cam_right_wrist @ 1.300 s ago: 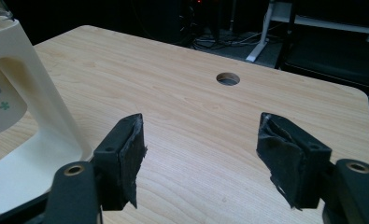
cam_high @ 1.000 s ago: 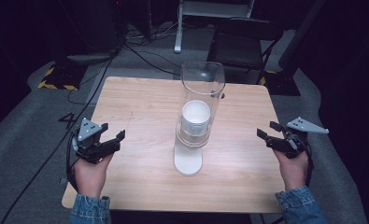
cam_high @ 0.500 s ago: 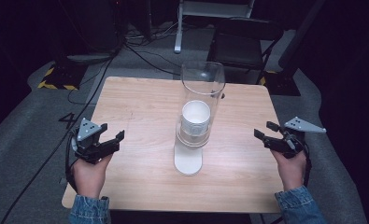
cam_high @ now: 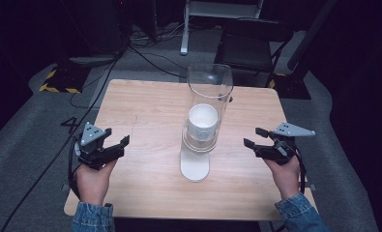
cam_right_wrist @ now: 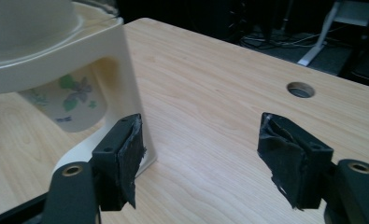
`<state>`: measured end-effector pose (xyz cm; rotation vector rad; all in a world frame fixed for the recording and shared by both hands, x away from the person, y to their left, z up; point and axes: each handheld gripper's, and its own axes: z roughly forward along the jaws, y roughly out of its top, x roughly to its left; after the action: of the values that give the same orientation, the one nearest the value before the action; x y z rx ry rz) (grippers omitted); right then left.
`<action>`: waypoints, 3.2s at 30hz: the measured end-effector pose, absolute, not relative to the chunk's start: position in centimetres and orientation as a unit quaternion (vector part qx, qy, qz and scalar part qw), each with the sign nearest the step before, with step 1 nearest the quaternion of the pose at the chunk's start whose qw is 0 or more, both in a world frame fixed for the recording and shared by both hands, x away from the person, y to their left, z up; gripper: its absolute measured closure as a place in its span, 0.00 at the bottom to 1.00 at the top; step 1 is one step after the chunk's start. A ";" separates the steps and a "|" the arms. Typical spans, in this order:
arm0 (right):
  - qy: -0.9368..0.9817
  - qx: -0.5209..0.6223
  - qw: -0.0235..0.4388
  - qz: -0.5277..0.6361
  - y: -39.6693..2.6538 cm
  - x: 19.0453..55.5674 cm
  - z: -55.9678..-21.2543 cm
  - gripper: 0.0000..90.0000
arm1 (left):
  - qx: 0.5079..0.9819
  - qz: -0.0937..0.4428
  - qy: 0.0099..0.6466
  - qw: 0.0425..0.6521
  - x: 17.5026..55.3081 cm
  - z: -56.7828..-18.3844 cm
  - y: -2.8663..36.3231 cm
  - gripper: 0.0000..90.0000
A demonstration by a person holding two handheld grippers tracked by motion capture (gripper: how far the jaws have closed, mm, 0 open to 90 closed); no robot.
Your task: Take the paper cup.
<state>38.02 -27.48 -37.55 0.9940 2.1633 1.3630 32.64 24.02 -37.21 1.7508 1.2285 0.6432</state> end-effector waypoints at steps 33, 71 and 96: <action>0.821 0.240 0.090 0.511 -18.3 37.0 -39.7 0.20 | 0.710 0.252 0.494 0.434 32.9 -37.4 23.8 0.35; 0.820 0.221 0.136 0.510 -14.5 39.3 -42.6 0.36 | 0.704 0.247 0.503 0.437 32.7 -37.8 24.3 0.35; 0.817 0.211 0.127 0.521 -14.7 39.0 -43.5 0.38 | 0.703 0.246 0.503 0.438 32.7 -37.8 24.4 0.35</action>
<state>38.99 -14.67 -43.51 0.6136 2.3792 1.5157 32.67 24.40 -37.81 1.7471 1.2510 0.6114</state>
